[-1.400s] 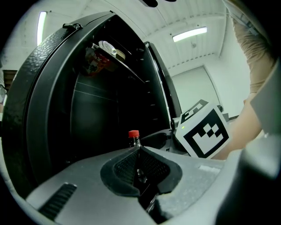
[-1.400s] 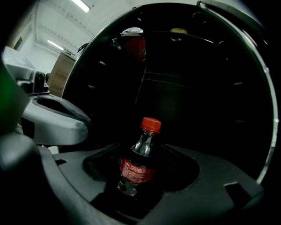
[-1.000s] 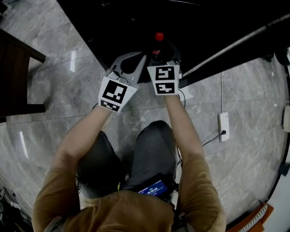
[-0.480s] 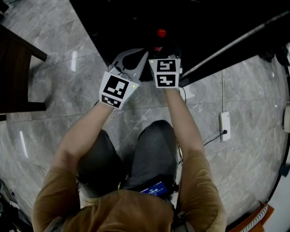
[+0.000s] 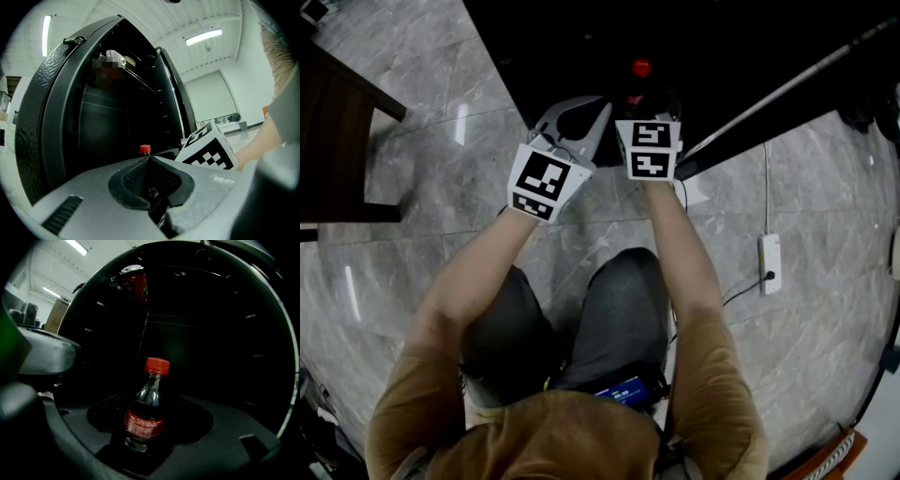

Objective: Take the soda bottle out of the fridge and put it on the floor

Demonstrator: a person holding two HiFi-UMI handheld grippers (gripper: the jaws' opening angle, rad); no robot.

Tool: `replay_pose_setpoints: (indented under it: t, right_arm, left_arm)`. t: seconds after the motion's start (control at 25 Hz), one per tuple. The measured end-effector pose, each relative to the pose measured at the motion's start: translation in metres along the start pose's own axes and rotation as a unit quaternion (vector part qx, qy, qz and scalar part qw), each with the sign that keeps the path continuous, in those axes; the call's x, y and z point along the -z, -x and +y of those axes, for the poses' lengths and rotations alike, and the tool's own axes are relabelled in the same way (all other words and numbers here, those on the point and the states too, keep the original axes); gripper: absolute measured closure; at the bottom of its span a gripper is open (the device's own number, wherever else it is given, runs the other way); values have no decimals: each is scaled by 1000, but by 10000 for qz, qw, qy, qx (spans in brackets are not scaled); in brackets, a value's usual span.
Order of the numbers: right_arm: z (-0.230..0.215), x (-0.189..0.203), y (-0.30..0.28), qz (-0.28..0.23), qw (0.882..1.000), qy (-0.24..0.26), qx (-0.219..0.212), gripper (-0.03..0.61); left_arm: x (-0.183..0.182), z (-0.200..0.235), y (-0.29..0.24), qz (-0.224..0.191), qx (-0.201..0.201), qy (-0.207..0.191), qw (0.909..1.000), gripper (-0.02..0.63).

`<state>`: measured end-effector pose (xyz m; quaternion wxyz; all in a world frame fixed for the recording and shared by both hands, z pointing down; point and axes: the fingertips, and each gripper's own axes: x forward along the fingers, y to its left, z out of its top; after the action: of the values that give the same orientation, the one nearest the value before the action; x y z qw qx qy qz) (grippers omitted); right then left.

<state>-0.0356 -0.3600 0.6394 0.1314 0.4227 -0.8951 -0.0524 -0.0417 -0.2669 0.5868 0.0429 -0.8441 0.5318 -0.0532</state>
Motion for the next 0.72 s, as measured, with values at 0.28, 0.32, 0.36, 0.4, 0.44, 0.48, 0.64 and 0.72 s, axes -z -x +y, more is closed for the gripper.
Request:
replay_pose_setpoints:
  t: [0.28,0.32,0.36,0.4,0.44,0.48,0.64,0.72]
  right_arm:
    - [10,-2,12,-122,9996,205,-155,285]
    - [10,-2,14,-132,9995,212,-168,285]
    - [9,-1,16,-142,9995,220,-179,285]
    - [9,-1,17,-152,9994,228,-194,285]
    - [10,-1,19,-166,9994,232,-212,285]
    - [10,-1,20,-187,9993,231,-227,285]
    - [11,-3,26,-286,9990,232,-262,285]
    - [15,-5,31,-336,9986,283,-307,285]
  left_arm:
    - [0,-2,6,23,38,181,9998,613]
    - [-2,-1,6,3,34,330,9995,612]
    - [-4,0,7,-27,36,458,9989,614]
    - [-7,1,8,-60,41,522,9986,612]
    - [-10,2,9,-86,45,520,9986,613]
    - [-12,3,10,-99,50,477,9988,612]
    - [-11,-2,10,-41,193,106,9997,614]
    - [-11,-10,10,-25,309,-120,9994,614]
